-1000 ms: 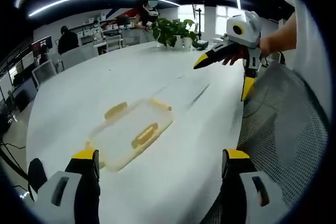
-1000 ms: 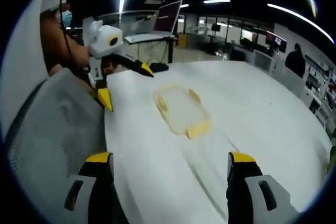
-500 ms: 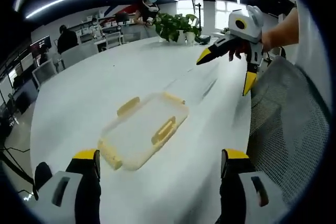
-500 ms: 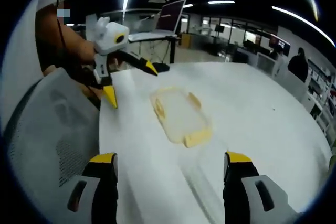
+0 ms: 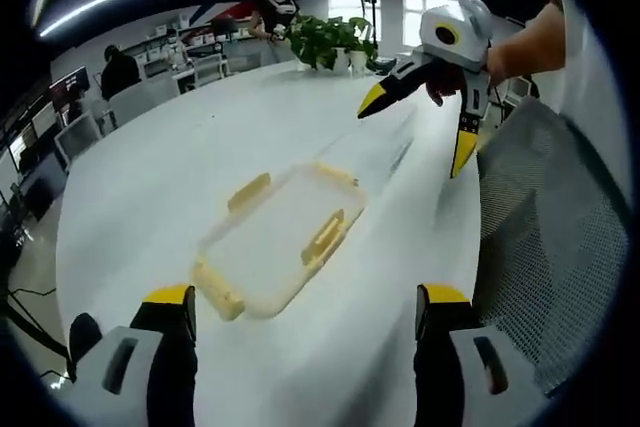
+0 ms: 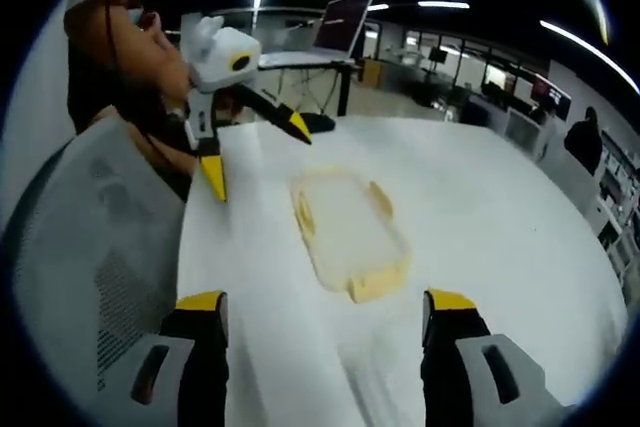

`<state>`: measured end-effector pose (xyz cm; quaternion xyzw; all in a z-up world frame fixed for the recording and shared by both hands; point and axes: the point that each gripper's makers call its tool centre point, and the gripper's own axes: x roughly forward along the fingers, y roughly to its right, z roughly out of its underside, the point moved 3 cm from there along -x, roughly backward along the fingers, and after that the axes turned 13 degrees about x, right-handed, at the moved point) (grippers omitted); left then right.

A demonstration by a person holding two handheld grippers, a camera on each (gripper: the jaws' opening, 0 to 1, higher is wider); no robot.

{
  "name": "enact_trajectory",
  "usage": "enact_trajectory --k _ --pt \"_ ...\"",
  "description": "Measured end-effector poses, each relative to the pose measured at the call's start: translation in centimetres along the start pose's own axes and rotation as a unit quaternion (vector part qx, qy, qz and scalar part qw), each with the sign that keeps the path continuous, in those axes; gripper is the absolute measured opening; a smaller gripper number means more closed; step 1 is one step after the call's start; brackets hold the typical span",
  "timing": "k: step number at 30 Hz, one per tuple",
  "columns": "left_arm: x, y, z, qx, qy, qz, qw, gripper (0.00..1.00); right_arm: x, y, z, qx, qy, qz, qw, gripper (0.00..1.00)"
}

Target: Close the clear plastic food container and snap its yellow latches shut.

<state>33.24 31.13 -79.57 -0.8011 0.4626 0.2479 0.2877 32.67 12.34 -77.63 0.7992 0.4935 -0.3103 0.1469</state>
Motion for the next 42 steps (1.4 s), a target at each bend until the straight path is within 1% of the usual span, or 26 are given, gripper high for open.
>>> enact_trajectory --k 2,5,8,10,14,20,26,30,33,35,37,42 --pt "0.0 -0.3 0.1 0.005 -0.003 0.0 1.0 0.9 0.4 0.0 -0.4 0.003 0.004 -0.007 1.0 0.78" --pt "0.1 -0.8 0.3 0.012 -0.007 0.003 0.9999 0.89 0.9 0.2 -0.5 -0.008 -0.004 -0.01 0.9999 0.76" --pt "0.3 -1.2 0.4 0.016 -0.01 0.006 0.9998 0.88 1.5 0.6 -0.9 -0.009 -0.006 -0.013 0.9999 0.75" --pt "0.5 -1.5 0.5 0.021 -0.014 0.008 0.9997 0.87 1.8 0.9 -0.9 -0.01 -0.013 -0.014 0.9998 0.74" --pt "0.8 -2.0 0.7 0.028 -0.02 0.012 0.9993 0.86 2.6 1.3 -1.0 -0.007 -0.018 -0.017 0.9997 0.74" --pt "1.2 -2.8 1.1 0.035 -0.032 0.014 0.9988 0.84 3.5 1.7 -0.9 -0.021 -0.035 -0.019 0.999 0.73" --pt "1.3 -3.1 1.7 0.044 -0.042 0.026 0.9978 0.83 3.9 2.4 -1.0 -0.026 -0.047 -0.018 0.9984 0.71" --pt "1.5 -3.6 2.0 0.047 -0.047 0.03 0.9974 0.82 4.3 2.7 -1.0 -0.031 -0.055 -0.021 0.9978 0.71" --pt "1.6 -3.8 2.3 0.05 -0.053 0.036 0.9967 0.8 4.6 2.8 -0.9 -0.036 -0.065 -0.023 0.997 0.7" --pt "1.7 -3.8 2.5 0.051 -0.059 0.045 0.996 0.78 4.7 2.9 -0.7 -0.044 -0.077 -0.023 0.9958 0.7" --pt "1.8 -3.7 2.8 0.057 -0.065 0.051 0.995 0.77 4.8 2.8 -0.7 -0.045 -0.081 -0.028 0.9953 0.69" --pt "1.8 -4.4 3.0 0.064 -0.074 0.054 0.9937 0.76 5.1 3.1 -0.4 -0.05 -0.098 -0.029 0.9936 0.67"
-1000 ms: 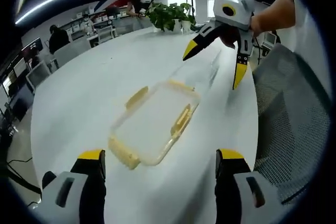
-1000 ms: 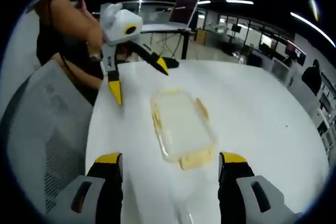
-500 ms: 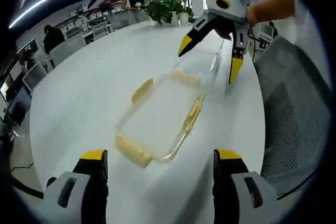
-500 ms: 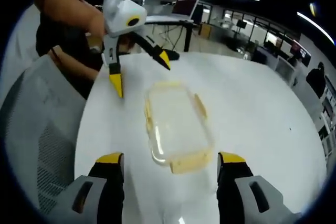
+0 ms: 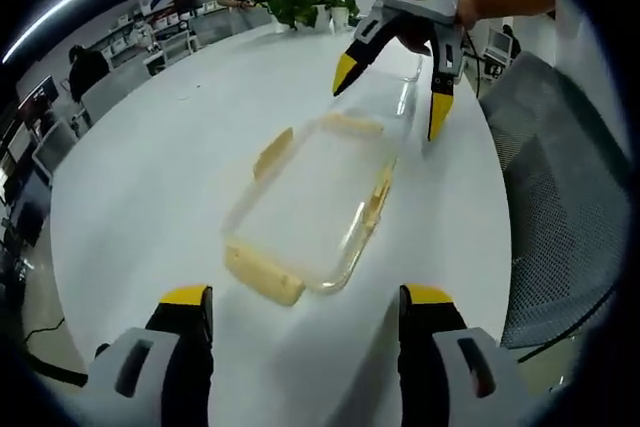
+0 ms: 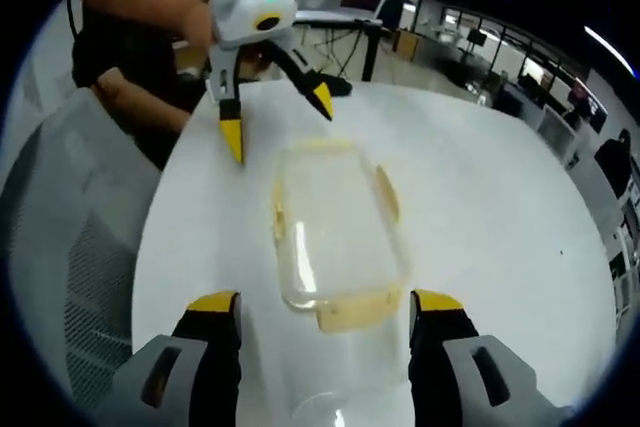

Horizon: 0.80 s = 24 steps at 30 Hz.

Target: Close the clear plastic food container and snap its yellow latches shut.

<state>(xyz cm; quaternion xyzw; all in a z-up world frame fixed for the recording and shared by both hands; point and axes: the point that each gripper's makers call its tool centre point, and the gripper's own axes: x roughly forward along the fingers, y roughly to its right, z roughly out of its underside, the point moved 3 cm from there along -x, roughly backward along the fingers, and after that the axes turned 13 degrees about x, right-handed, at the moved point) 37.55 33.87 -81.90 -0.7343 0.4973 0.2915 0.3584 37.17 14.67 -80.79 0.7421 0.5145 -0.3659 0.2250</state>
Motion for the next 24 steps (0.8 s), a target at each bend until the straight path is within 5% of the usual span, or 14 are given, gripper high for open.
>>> enact_trajectory --k 24 --pt "1.0 -2.3 -0.1 0.121 -0.054 0.036 0.9905 0.65 1.5 1.2 0.0 -0.023 -0.057 -0.006 0.9981 0.62"
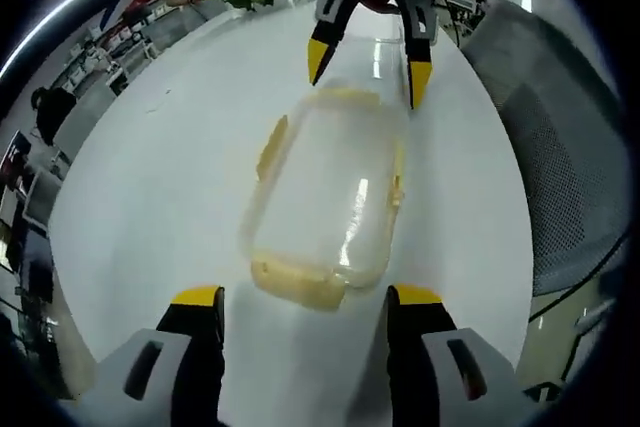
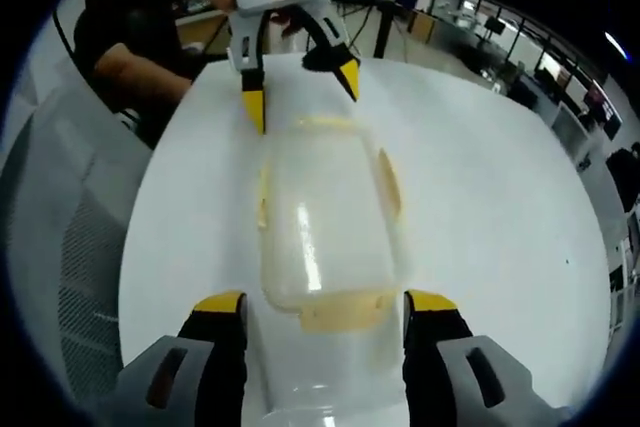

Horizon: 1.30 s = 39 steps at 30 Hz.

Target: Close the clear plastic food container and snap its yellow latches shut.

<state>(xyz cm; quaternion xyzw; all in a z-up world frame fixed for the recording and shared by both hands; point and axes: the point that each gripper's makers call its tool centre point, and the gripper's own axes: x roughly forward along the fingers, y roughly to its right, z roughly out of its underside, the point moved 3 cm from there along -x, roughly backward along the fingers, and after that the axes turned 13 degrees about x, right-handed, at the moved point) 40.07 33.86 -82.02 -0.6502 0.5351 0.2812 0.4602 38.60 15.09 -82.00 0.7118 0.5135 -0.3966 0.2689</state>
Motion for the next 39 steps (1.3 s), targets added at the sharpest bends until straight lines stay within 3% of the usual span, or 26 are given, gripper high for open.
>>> enact_trajectory --k 11,23,39 --pt "0.4 -1.0 0.3 0.028 -0.013 0.026 0.9992 0.62 0.5 1.0 0.6 -0.003 -0.023 -0.004 0.9997 0.59" --pt "1.0 -1.6 0.1 0.059 -0.02 0.079 0.995 0.54 0.4 1.6 0.4 0.002 -0.035 -0.012 0.9993 0.54" --pt "1.4 -1.1 0.0 0.071 -0.022 0.115 0.9905 0.46 0.7 1.7 0.6 -0.019 -0.058 -0.021 0.9979 0.5"
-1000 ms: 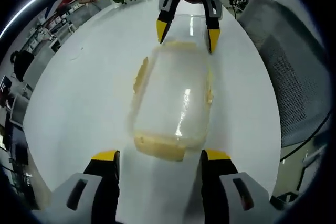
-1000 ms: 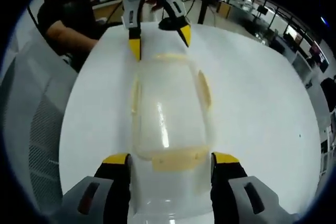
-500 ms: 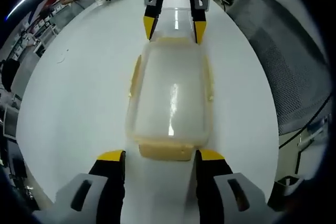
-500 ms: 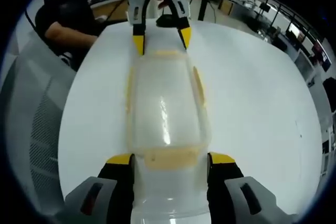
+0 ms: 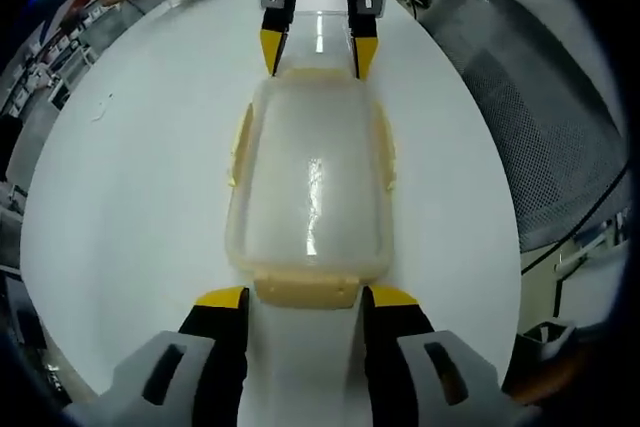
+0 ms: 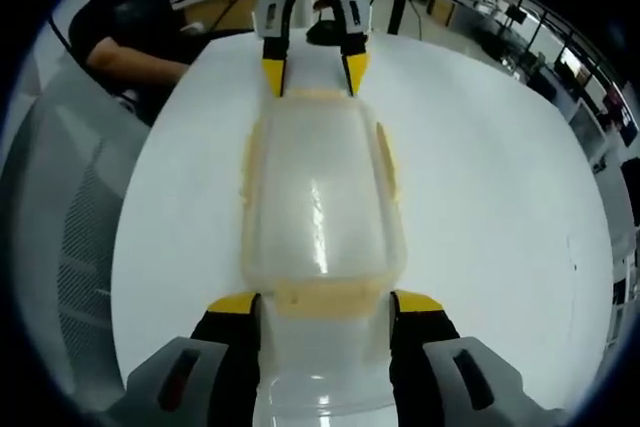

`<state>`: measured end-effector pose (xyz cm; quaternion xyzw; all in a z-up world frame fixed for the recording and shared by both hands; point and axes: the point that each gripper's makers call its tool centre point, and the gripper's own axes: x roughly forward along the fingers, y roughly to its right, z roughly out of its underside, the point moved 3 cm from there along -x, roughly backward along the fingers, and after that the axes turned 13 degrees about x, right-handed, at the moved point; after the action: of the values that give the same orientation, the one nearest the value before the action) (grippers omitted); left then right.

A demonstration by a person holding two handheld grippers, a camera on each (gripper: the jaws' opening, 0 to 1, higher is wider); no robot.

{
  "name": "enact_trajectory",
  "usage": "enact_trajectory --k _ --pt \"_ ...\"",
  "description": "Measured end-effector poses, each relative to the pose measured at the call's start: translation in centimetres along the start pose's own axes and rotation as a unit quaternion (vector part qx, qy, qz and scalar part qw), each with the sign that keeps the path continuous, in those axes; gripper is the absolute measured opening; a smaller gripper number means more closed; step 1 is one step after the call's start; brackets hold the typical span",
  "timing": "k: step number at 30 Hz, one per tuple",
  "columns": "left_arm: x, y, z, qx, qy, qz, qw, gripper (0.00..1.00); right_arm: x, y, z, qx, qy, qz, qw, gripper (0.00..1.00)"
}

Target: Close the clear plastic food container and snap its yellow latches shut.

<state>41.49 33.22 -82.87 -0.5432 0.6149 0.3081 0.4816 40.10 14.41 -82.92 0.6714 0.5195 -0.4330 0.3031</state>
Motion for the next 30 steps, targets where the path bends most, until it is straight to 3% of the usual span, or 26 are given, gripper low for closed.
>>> enact_trajectory --k 8,19,30 --pt "0.12 0.01 -0.09 0.005 -0.001 0.009 0.9999 0.45 0.54 -0.3 0.07 -0.025 -0.024 -0.002 0.9994 0.5" --pt "0.2 0.06 -0.29 0.014 0.005 0.03 0.9994 0.43 0.61 -0.42 0.03 -0.013 -0.037 -0.028 0.9988 0.44" --pt "0.19 0.01 -0.36 0.024 0.005 0.033 0.9992 0.4 0.56 -0.27 -0.1 -0.015 -0.05 -0.025 0.9983 0.4"
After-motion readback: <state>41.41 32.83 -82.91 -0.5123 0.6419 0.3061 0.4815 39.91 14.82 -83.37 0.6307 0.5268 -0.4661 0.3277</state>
